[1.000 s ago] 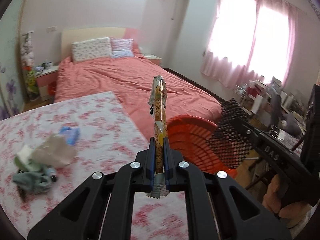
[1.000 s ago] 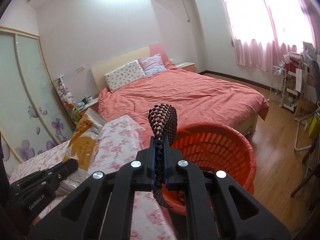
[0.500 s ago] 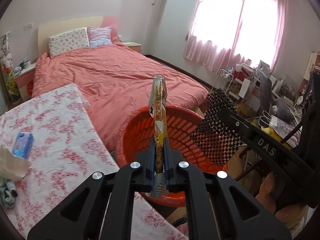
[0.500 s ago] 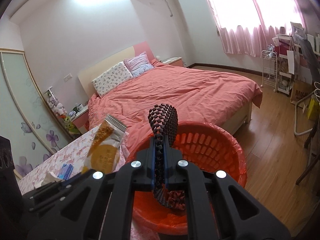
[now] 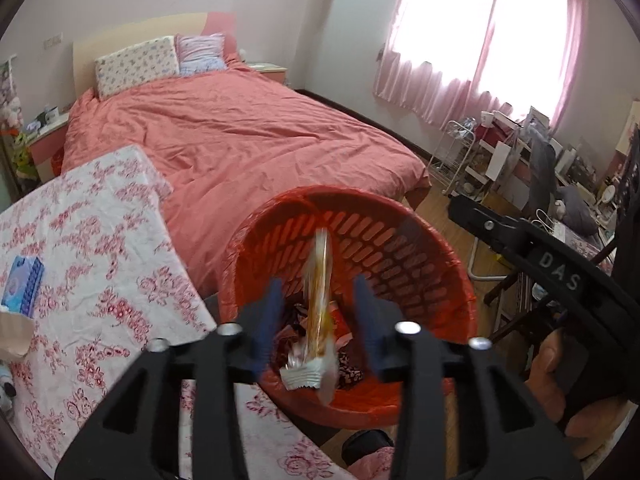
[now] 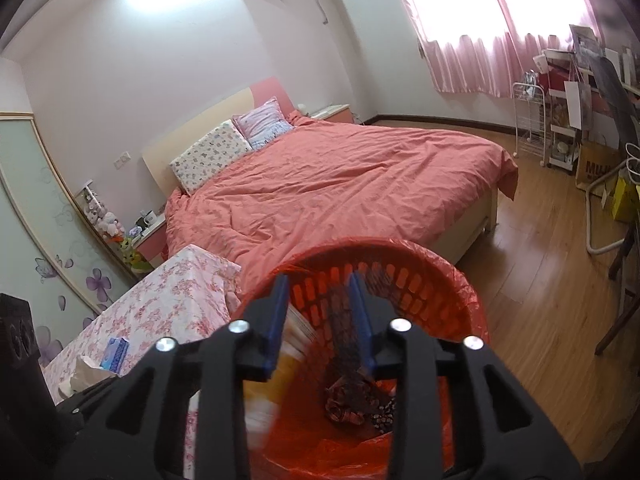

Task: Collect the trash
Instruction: 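Carry the snack bag and mesh pad into the orange basket and open both tools, then grasp the brown hair clip with left tool while right tool grasps the white tissue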

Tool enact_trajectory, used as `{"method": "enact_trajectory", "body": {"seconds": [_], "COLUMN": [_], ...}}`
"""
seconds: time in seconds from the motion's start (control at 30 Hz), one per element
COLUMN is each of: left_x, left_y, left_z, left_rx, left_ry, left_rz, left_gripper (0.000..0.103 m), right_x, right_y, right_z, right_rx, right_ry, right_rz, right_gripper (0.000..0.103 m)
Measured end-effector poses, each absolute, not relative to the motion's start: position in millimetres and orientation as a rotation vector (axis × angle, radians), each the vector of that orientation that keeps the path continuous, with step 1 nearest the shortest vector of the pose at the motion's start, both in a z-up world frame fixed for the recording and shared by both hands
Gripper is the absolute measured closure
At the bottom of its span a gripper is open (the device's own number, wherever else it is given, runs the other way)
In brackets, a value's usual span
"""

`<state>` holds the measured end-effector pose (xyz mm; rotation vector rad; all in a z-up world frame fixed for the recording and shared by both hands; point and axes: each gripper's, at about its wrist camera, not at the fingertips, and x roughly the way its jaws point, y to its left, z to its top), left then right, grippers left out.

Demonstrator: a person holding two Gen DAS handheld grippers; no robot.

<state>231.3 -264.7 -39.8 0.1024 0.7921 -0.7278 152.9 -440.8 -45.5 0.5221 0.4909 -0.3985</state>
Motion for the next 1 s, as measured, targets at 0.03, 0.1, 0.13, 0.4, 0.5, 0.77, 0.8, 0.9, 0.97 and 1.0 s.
{"method": "enact_trajectory", "body": {"seconds": [0.03, 0.1, 0.13, 0.4, 0.5, 0.77, 0.8, 0.9, 0.97, 1.0], "left_x": [231, 230, 230, 218, 216, 208, 207, 203, 202, 201], "left_y": [-266, -261, -259, -210, -184, -97, -84, -43, -18, -4], "left_z": [-40, -41, -41, -37, -39, -37, -37, -36, -36, -37], "left_rx": [0.103, 0.107, 0.112, 0.170, 0.172, 0.147, 0.137, 0.111, 0.095, 0.085], "left_ry": [0.796, 0.797, 0.795, 0.733, 0.727, 0.704, 0.703, 0.699, 0.699, 0.700], "left_rz": [-0.724, -0.707, -0.700, -0.546, -0.491, -0.301, -0.274, -0.194, -0.145, -0.120], "left_gripper": [0.061, 0.059, 0.058, 0.043, 0.040, 0.039, 0.038, 0.038, 0.038, 0.038], "right_x": [153, 154, 153, 150, 152, 159, 161, 165, 169, 172], "right_y": [-441, -440, -438, -408, -393, -344, -335, -309, -293, -283], "right_z": [-47, -50, -51, -46, -46, -46, -46, -46, -46, -47], "right_rx": [0.520, 0.520, 0.516, 0.401, 0.366, 0.318, 0.308, 0.289, 0.281, 0.277], "right_ry": [0.498, 0.508, 0.515, 0.519, 0.534, 0.576, 0.581, 0.596, 0.605, 0.612], "right_rz": [-0.402, -0.407, -0.412, -0.433, -0.416, -0.338, -0.324, -0.280, -0.251, -0.231], "right_gripper": [0.070, 0.069, 0.067, 0.044, 0.042, 0.041, 0.041, 0.041, 0.041, 0.041]}}
